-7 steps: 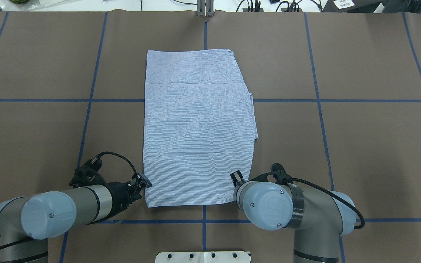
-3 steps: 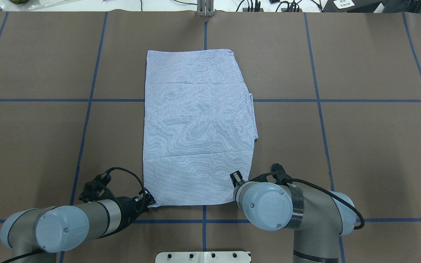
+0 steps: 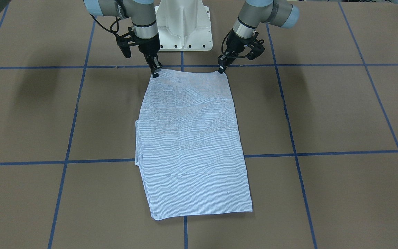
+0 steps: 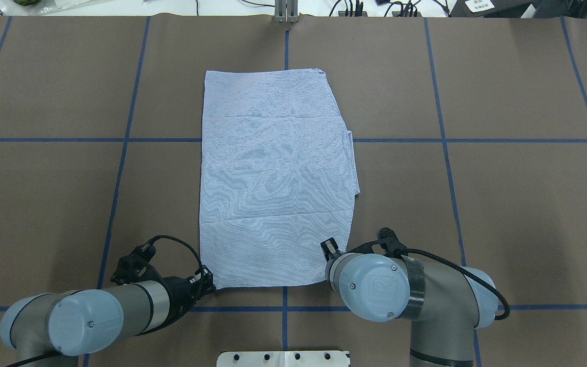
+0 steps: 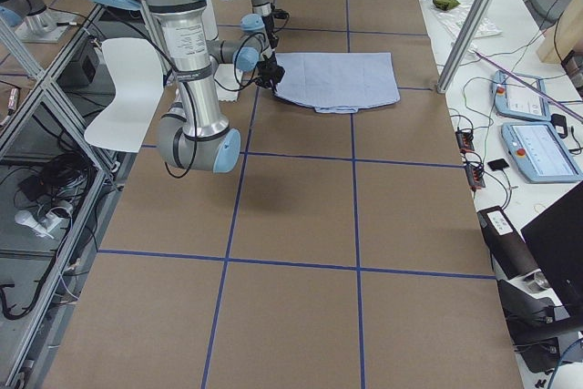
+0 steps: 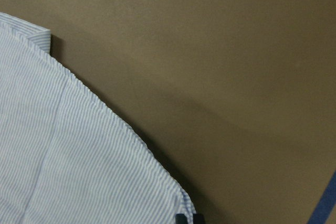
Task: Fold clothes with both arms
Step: 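Lift the near edge with both grippers and fold it onto the far edge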
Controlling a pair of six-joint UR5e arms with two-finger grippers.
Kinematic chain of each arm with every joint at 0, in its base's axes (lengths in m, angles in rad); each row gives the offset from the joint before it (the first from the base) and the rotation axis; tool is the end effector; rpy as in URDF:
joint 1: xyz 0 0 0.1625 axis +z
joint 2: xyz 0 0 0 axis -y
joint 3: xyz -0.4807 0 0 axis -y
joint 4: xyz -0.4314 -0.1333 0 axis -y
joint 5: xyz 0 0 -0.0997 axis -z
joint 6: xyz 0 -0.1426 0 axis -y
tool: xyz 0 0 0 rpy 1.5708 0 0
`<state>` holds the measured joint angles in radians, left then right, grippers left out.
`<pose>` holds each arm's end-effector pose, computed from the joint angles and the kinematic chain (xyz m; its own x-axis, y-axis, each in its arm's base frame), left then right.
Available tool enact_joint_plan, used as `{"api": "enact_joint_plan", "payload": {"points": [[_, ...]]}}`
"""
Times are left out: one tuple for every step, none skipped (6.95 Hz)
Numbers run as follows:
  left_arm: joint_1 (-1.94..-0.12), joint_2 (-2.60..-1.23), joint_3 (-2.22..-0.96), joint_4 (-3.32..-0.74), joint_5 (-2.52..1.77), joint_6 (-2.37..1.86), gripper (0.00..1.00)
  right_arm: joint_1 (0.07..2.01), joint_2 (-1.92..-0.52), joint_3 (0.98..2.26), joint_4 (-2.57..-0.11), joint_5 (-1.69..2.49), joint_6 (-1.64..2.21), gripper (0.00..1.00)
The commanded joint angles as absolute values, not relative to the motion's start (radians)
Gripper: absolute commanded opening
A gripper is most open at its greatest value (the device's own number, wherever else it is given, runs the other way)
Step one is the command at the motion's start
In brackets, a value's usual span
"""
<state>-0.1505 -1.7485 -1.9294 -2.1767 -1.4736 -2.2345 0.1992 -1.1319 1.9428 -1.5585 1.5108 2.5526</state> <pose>0.5972 -0.2394 0.3835 0.1780 -0.6471 -0.7413 0.4394 0.7263 -0.5286 -0.6322 -0.2723 0.3086 0.1701 0.8811 0.4413 -0.6878 0.4269 -0.5871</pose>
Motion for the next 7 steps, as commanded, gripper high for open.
{"api": "enact_joint_plan", "payload": {"points": [[-0.153,-1.747,-1.98,-2.142,-1.474,-2.235,0.0,0.201,-1.135,1.95,-1.559,1.511,2.553,0.0],[-0.153,-1.747,-2.037,-2.09,-1.473,-2.238,0.0,0.19,-1.146,1.988,-1.586,1.506,2.554,0.0],[-0.147,-1.74,-2.119,-2.048,-1.474,-2.252,0.0,0.151,-1.147,2.087,-1.702,1.5,2.565,0.0],[-0.147,-1.74,-2.194,-1.993,-1.479,-2.293,0.0,0.129,-1.146,2.194,-1.817,1.5,2.586,0.0],[-0.149,-1.736,-2.294,-1.943,-1.483,-2.293,0.0,0.139,-1.137,2.285,-1.91,1.503,2.589,0.0],[-0.172,-1.753,-2.334,-1.916,-1.52,-2.29,0.0,0.197,-1.118,2.289,-1.943,1.517,2.576,0.0],[-0.278,-1.772,-2.318,-1.913,-1.567,-2.258,0.0,0.251,-1.109,2.275,-1.941,1.541,2.548,0.0]]}}
